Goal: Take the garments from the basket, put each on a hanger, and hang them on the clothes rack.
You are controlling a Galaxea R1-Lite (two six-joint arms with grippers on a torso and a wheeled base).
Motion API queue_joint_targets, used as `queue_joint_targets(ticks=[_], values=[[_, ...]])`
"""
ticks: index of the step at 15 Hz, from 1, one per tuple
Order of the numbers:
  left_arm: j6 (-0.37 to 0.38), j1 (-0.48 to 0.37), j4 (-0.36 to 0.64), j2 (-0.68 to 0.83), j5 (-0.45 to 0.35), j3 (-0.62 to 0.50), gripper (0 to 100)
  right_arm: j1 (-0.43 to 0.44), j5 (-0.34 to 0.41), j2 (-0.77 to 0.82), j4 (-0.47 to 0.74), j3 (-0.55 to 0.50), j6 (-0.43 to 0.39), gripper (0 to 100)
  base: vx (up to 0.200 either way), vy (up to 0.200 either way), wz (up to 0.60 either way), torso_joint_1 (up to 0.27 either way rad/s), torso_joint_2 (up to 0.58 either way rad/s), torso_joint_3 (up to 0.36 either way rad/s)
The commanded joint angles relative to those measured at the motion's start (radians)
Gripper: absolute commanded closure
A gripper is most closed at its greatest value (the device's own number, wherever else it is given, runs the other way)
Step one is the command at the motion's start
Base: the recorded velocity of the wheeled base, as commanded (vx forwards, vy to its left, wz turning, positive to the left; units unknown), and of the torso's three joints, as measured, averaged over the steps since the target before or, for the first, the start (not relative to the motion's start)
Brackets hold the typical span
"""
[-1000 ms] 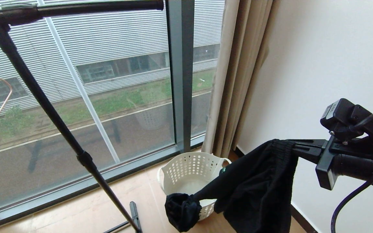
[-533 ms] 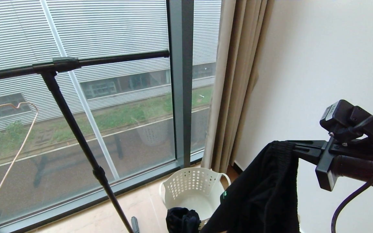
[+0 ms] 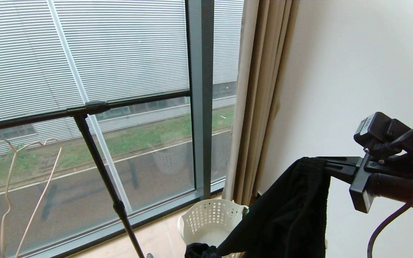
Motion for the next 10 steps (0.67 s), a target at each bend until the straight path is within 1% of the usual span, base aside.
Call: queue_joint_targets(ticks=[1,6,9,10], values=[[0.0,-0.001,0.001,0.001,0.001,0.0,0,0.0,0.001,0.005,-0.002,0.003,0.0,100,0.0,0.0,0.0,0.188,-0.39,-0.193],[-0.002,0.001,0.001,0.001,0.001,0.0,0,0.0,-0.001,-0.001,-0.003,0.012,-0.003,100,0.0,0.0,0.0,0.173,-0.36,-0.187],[0.0,0.001,0.001,0.001,-0.001,0.0,0,0.0,-0.001,-0.003,-0.005,0.014,-0.02,100,0.0,0.0,0.0,0.014,-0.03,-0.012],[0.0,0.001,0.001,0.001,-0.002,0.0,0,0.0,-0.003,-0.003,-0.005,0.014,-0.02,100,0.0,0.0,0.6,0.002,0.0,-0.007]])
